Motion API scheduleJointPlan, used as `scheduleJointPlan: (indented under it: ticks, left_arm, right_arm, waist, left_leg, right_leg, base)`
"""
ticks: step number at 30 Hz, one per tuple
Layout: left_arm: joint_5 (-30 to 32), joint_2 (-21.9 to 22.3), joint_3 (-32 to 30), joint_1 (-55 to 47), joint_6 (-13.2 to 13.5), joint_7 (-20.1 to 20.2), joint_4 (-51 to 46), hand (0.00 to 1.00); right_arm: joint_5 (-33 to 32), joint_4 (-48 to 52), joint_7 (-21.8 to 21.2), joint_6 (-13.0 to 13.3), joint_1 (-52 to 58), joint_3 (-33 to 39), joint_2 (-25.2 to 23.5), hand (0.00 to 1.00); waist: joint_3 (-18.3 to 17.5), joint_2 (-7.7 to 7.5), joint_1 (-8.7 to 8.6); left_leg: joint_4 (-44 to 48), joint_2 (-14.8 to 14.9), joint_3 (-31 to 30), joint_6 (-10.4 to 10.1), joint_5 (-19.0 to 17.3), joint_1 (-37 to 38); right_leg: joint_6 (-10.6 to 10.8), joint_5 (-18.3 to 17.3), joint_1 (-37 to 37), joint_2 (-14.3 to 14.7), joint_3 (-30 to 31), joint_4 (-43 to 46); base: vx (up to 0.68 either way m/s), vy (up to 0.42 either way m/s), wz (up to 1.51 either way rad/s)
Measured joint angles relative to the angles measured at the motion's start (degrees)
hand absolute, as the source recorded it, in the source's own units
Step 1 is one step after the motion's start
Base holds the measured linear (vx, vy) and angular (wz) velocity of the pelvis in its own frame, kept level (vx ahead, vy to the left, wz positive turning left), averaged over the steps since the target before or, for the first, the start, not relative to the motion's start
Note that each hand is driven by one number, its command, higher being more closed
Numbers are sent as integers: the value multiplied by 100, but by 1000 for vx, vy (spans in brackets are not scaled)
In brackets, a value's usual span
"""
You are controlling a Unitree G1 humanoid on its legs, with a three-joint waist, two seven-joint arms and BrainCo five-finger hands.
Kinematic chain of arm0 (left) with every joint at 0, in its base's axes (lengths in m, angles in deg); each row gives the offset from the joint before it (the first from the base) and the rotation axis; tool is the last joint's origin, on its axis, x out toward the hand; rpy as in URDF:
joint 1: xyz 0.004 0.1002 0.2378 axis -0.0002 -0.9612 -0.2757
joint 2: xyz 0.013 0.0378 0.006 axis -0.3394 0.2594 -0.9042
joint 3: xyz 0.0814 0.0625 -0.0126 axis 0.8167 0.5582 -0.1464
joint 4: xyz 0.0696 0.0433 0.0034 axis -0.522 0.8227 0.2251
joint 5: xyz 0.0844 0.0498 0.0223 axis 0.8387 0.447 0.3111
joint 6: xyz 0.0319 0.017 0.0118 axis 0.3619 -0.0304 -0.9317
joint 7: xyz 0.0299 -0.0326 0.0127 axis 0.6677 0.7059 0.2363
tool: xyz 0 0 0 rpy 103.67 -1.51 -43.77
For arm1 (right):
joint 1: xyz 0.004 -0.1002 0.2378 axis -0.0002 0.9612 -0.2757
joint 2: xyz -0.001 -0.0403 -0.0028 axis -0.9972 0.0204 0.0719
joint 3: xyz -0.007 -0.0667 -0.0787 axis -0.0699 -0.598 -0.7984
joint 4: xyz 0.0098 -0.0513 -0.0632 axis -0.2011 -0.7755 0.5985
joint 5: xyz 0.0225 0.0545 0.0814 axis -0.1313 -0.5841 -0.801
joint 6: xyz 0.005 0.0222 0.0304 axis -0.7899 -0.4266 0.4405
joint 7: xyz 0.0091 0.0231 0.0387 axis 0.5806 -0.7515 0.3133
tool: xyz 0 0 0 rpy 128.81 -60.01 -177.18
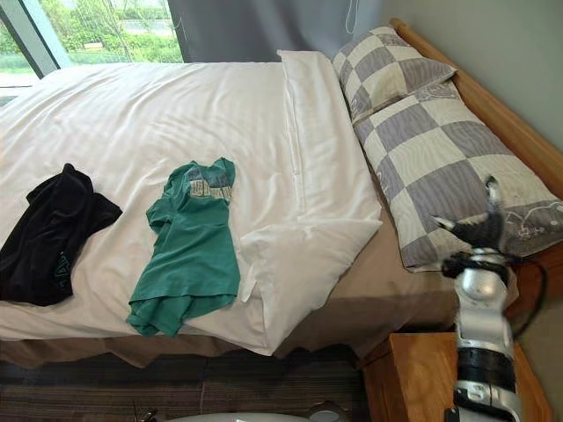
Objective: Tidy the bed and pick cloth on bed and put in laundry
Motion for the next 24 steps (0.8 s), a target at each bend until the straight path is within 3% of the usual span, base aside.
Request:
scheduleJointPlan:
  ticks: [4, 9, 11, 16, 24]
  left_arm:
    - [6, -46, 65, 4, 0, -7, -2, 0]
    - [4, -32, 231, 85, 4, -26, -2, 0]
    - [3, -12, 237, 93, 4, -35, -2, 0]
    - [3, -20, 241, 145, 17, -51, -26, 0]
    - [5, -21, 243, 376, 106, -145, -44, 0]
  right_arm:
    - [18, -8, -110, 32, -532, -758, 4, 0]
    - [20, -301, -229, 86, -1155, -1582, -58, 0]
    - [24, -334, -275, 111, -1355, -1863, -180, 0]
    - [160, -531, -389, 199, -1553, -2279, -516, 0]
    - [470, -973, -608, 206, -1839, -2727, -662, 0]
  waist:
    - [147, -20, 122]
    - [247, 89, 319]
    - [285, 128, 324]
    - [486, 132, 417]
    - [991, 177, 474]
  left_leg:
    - [-2, 1, -109, 3, 48, -113]
    - [-2, 1, -259, 20, 103, -250]
    - [-1, 14, -334, 14, 131, -338]
    - [-1, 51, -384, -30, 184, -477]
    - [-1, 62, -405, -4, 367, -944]
  right_leg:
    - [11, 9, -24, 0, -88, -77]
    - [6, 38, -20, 1, -263, -132]
    - [-27, 68, -14, 14, -390, -190]
    - [-81, 120, -112, 60, -407, -237]
    - [-57, 302, -528, 70, -445, -264]
  base:
    - [-56, -8, 14]
    - [5, -19, 18]
    - [25, -31, 22]
    - [5, -9, 5]
    - [-65, 4, 5]
